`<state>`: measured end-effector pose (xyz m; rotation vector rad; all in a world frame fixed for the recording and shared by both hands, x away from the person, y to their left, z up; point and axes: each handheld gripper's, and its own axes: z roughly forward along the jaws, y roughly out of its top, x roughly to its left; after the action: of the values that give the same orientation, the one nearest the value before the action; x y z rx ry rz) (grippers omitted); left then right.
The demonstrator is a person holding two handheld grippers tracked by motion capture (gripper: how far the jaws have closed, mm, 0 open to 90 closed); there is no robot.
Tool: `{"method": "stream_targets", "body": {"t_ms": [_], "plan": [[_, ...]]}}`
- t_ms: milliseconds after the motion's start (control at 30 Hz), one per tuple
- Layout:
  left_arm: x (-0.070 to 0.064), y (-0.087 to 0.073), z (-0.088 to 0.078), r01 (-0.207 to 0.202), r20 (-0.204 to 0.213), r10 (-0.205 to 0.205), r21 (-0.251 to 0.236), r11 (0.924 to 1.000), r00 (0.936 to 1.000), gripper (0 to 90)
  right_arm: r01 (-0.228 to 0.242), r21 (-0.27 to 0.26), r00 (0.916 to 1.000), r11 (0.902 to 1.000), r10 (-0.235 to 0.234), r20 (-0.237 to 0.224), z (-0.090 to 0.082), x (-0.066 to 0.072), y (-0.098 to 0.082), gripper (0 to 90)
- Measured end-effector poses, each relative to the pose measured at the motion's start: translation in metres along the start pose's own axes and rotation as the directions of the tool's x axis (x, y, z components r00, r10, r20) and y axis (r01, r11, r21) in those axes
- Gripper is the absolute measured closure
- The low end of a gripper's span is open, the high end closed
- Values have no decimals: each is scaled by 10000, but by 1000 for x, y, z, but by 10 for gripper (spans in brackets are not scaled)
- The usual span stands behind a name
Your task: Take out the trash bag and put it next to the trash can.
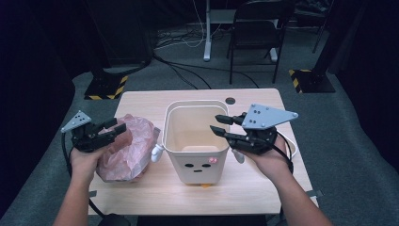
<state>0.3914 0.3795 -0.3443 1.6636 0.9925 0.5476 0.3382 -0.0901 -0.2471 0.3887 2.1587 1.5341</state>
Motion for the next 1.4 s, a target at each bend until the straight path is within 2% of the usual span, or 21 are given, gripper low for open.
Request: {"method": "stream_targets", "body": {"t_ms": [467,600,1033,1333,1400], "plan": [[-3,-2,-5,-109,-245,113,169,9998,9996,469,-244,-117,9983,9996,249,526,-21,-4,-16,644],[-3,-3,-7,-123,-403,131,188,9997,9991,469,-481,-161,9964,9987,491,696,-26,-7,-23,641],[-2,-10,-7,23,-226,-20,116,9999,9997,476,-844,2,9890,9964,838,1218,-35,-16,-47,629],[-3,-18,-6,229,-170,-229,-4,9997,9996,477,-798,28,9858,9968,784,1485,-39,-17,-62,617],[-3,-20,-6,252,-198,-252,-4,9997,9995,478,-910,75,9841,9958,888,1536,-40,-18,-66,613]]}}
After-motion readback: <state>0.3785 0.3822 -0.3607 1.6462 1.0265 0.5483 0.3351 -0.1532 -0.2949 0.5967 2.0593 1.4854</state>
